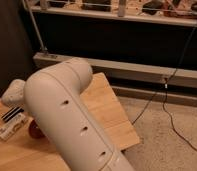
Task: Drag the ceramic bowl in a circle
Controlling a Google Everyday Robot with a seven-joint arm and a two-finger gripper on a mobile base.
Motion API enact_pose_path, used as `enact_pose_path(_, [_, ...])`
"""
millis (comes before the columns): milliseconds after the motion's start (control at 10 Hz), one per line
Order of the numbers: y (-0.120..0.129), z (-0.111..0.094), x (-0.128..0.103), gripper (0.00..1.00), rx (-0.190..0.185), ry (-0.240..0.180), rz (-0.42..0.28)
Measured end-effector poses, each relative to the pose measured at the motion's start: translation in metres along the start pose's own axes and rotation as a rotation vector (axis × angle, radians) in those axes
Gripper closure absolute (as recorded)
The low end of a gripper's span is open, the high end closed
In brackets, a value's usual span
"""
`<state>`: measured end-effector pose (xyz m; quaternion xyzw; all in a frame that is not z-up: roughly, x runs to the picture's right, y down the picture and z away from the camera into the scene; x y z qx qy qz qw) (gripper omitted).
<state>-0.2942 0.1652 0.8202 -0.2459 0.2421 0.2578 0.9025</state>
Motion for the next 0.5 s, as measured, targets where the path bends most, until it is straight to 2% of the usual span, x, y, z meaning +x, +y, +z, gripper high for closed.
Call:
enact_pose_path(200, [0.025, -0.005, -0.019, 1.00, 0.002, -0.005, -0.039])
enact_pose_path(400, [0.043, -0.007, -0.023, 1.00, 0.001, -0.003, -0.077])
enact_pose_path(500, [0.048, -0.008, -0.025, 0.96, -0.001, -0.004, -0.087])
